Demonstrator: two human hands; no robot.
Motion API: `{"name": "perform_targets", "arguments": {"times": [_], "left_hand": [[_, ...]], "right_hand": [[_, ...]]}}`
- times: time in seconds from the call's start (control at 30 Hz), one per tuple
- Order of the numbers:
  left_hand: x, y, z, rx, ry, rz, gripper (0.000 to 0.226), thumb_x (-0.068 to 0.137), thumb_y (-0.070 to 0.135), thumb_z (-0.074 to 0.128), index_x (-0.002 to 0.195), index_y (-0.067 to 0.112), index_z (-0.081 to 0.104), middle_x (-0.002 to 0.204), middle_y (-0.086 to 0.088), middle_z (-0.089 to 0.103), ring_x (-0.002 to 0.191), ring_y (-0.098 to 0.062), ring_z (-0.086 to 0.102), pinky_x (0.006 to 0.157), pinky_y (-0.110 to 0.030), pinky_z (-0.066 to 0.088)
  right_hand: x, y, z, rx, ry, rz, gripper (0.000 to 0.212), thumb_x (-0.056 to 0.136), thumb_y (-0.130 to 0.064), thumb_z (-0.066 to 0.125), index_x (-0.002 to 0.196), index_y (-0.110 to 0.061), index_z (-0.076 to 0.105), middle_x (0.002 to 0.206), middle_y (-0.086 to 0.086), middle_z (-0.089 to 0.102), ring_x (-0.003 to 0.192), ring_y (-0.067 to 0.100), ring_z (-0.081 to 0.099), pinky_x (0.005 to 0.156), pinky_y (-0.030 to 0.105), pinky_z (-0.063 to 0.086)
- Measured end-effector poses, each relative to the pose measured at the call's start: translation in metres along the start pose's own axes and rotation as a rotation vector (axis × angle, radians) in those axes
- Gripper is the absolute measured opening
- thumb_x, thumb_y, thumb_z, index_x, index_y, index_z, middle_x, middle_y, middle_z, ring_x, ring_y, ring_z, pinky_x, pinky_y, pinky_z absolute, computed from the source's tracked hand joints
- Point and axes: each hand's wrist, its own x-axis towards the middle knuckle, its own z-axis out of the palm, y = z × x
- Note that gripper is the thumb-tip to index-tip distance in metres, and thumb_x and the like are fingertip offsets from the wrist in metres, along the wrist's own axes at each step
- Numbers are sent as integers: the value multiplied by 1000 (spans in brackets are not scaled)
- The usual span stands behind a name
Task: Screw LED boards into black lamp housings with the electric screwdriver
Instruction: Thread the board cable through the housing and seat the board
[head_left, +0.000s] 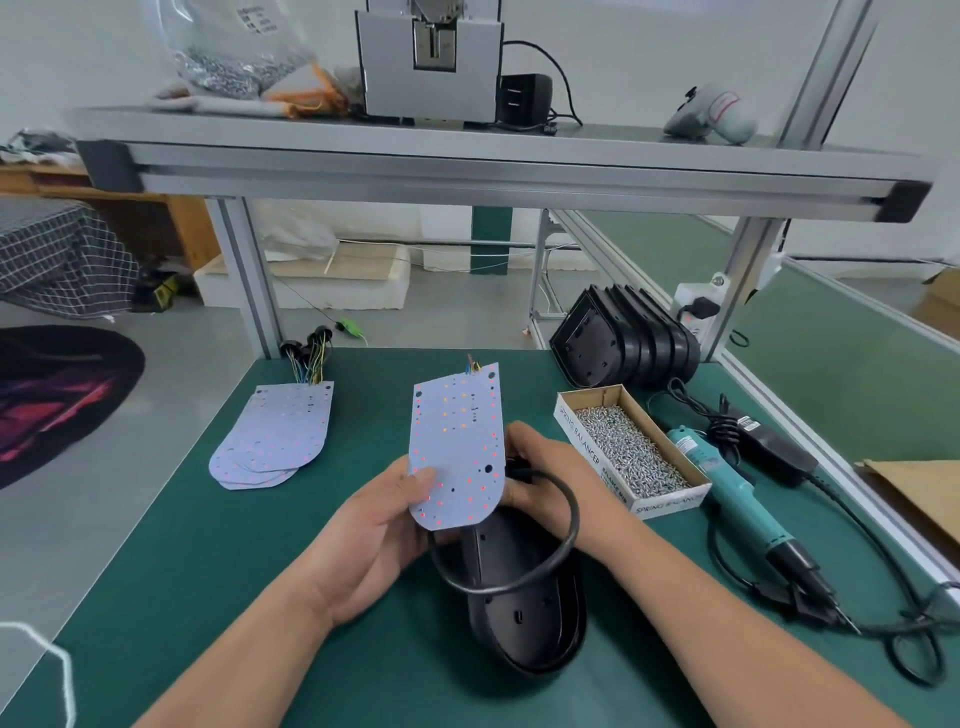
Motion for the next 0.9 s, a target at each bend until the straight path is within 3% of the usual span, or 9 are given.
{"name": "perform_targets", "arguments": {"times": [0.1,0.23,0.33,0.4,0.53,0.67,0.73,0.8,0.9], "left_hand": [[0,0,-6,-47,-14,9,47,103,28,52,146,14,61,155,-21,54,138,-35,57,112,-45,49],[2,-1,-12,-112,35,-12,43,98,32,61,138,19,69,145,-15,64,116,-26,69,92,-41,59],[3,1,-5,-12,-50,-27,49,104,36,52,150,20,58,151,-21,58,131,-36,61,104,-56,51],[3,0,-4,15,-124,-11,54,107,35,47,156,12,48,155,-26,52,138,-43,54,108,-56,49],[-1,6,-8,-82,-132,-19,50,105,31,51,150,12,55,150,-22,58,121,-35,64,89,-39,59],[0,4,-8,-173,-86,-107,50,98,31,60,143,10,63,125,-15,66,86,-22,63,65,-33,51],[0,3,-7,-172,-93,-111,47,100,29,56,141,8,65,118,-12,66,88,-23,60,72,-35,49],[0,1,-7,-181,-95,-107,44,102,28,52,138,7,67,121,-14,66,104,-31,57,93,-45,46],[-1,0,-10,-248,-102,-95,43,105,23,48,139,4,66,138,-19,66,118,-33,64,108,-46,50]], "right_hand": [[-4,2,-20,94,-72,2,52,85,-68,76,125,-37,63,119,-15,73,112,4,69,94,32,56],[-11,2,-34,165,-38,46,40,86,-53,79,119,-33,68,108,-12,74,103,7,70,84,26,55],[-11,0,-18,117,-6,57,43,83,-61,78,116,-36,66,109,-15,72,103,2,68,85,26,54],[-8,-6,-6,115,1,46,41,81,-64,78,112,-42,64,111,-19,71,105,-1,66,86,23,51],[-3,-12,4,114,1,43,35,79,-69,78,104,-54,59,107,-26,71,98,-4,66,80,20,47],[-4,-15,5,135,5,51,52,76,-75,78,113,-41,64,112,-20,73,103,0,69,86,28,55],[-4,-15,5,116,-13,48,48,80,-66,81,115,-38,64,111,-18,73,103,2,69,88,33,57],[-5,-15,6,89,-31,39,49,81,-60,84,119,-36,64,111,-13,73,104,6,69,92,40,57],[-3,-17,3,20,-12,17,66,73,-72,81,124,-35,64,113,-12,70,109,8,64,96,39,53]]}}
